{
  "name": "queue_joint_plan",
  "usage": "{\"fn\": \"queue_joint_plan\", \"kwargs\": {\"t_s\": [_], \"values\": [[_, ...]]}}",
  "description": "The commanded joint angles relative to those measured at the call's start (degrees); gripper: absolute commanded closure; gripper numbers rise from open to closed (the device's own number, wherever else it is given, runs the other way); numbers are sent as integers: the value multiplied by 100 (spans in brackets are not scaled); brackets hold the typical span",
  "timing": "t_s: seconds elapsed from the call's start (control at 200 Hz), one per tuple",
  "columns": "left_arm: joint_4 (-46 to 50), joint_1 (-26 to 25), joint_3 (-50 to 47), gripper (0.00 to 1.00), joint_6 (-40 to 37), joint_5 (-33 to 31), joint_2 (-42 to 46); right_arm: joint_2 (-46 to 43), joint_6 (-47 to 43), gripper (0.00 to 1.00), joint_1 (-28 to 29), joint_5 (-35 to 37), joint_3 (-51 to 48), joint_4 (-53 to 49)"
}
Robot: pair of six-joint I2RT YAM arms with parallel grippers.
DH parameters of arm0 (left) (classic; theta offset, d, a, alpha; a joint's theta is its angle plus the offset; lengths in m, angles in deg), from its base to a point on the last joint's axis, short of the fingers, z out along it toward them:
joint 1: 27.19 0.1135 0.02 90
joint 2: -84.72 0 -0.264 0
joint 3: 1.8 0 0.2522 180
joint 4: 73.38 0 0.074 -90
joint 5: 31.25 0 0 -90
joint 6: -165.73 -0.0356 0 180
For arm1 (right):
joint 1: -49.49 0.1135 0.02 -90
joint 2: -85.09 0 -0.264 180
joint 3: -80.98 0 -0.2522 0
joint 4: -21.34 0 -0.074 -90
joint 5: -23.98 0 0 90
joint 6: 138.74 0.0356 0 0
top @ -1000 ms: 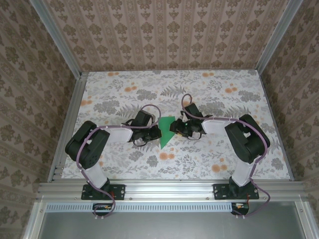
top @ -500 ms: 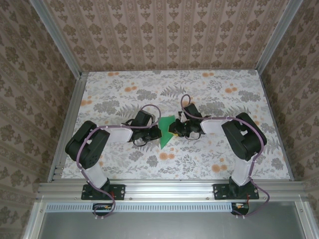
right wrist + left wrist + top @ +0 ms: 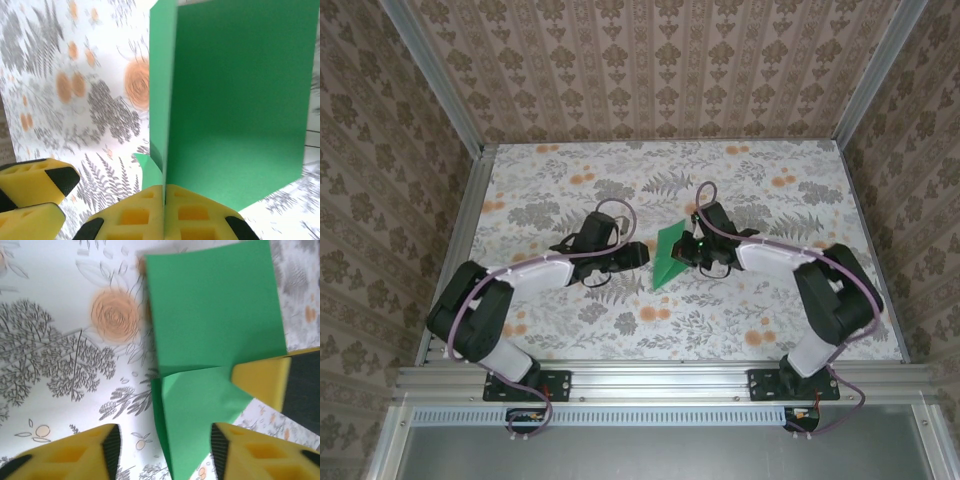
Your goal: Fold a paper plane with a square sheet of paper (pick it up from the middle)
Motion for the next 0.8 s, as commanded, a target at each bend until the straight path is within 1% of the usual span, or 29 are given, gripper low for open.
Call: {"fn": "queue_joint_plan", "kwargs": {"t_s": [0.0,0.17,0.25,0.335,0.37,0.435,0.51,0.57,0.65,0.69,0.795], "values": [[-43,135,73,39,-335,-214,219,-429,246,98,101,1097,156,-788],[-610,190,-167,22,-989,-662,466,-491,889,98,253,1738,219,-880],[-808,223,-265,15,-1254,-762,496,-410,1173,99,327,1829,311,-890],[-892,235,-318,3,-1462,-810,458,-325,1390,98,447,1976,451,-927],[-991,230,-379,0,-1527,-797,443,-276,1484,98,491,2065,539,-1019],[-1238,218,-513,0,-1628,-758,421,-195,1673,99,546,2165,633,-1153],[-1423,110,-629,0,-1926,-636,404,-155,1966,98,620,2301,634,-1200],[-1566,-106,-750,1,-2301,-796,423,-102,2166,98,711,2377,642,-1251],[-1687,-483,-931,1,-2799,-1216,460,-50,2483,98,795,2448,621,-1340],[-1724,-591,-985,1,-2963,-1262,447,-42,2618,98,828,2456,570,-1316],[-1772,-666,-1047,3,-3250,-1197,364,-50,2882,98,907,2492,493,-1348]]}}
